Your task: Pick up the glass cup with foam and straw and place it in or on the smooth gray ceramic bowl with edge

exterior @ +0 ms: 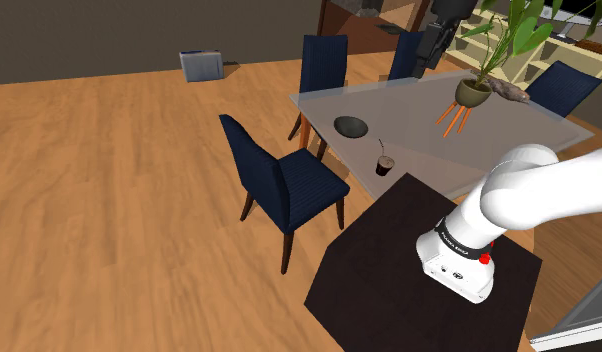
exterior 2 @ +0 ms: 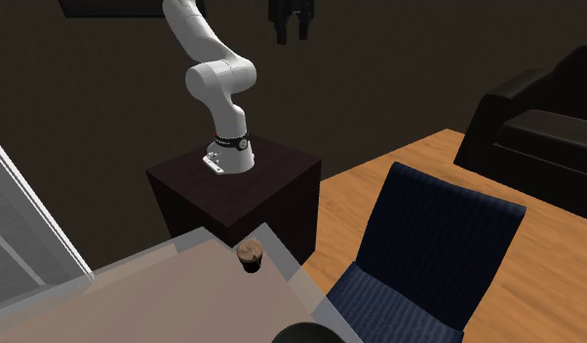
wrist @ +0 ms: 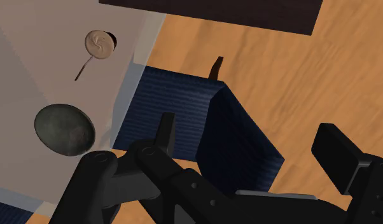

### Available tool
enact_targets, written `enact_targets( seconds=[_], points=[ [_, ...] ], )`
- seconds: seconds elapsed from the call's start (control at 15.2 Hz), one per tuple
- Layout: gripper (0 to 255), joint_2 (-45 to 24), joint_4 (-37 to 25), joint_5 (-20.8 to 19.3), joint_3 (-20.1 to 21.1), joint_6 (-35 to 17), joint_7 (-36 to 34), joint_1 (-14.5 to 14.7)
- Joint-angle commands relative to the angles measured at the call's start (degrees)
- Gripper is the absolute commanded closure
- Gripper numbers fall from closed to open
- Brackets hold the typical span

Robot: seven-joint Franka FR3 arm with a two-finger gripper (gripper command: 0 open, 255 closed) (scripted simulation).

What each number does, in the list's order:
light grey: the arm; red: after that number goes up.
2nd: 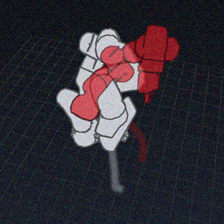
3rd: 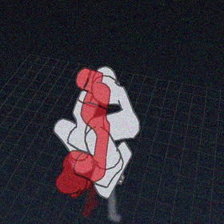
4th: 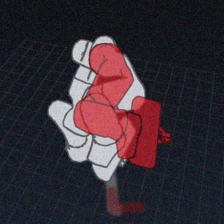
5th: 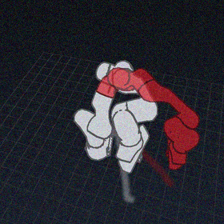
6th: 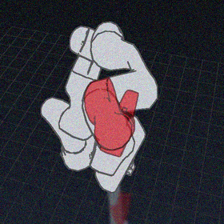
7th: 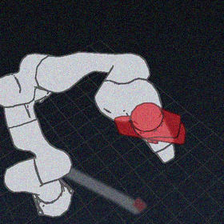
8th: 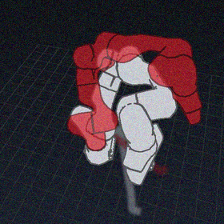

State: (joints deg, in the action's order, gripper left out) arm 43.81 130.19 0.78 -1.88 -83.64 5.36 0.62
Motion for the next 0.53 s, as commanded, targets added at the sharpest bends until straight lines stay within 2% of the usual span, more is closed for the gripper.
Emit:
enact_targets(
  seconds=[0.0,0.46],
  points=[
    [0,0.0,0.0,0.0,0.0,0.0,0.0,0.0],
    [0,-1.55,10.81,-3.69,-3.37,-11.93,3.31,-1.91]
  ],
)
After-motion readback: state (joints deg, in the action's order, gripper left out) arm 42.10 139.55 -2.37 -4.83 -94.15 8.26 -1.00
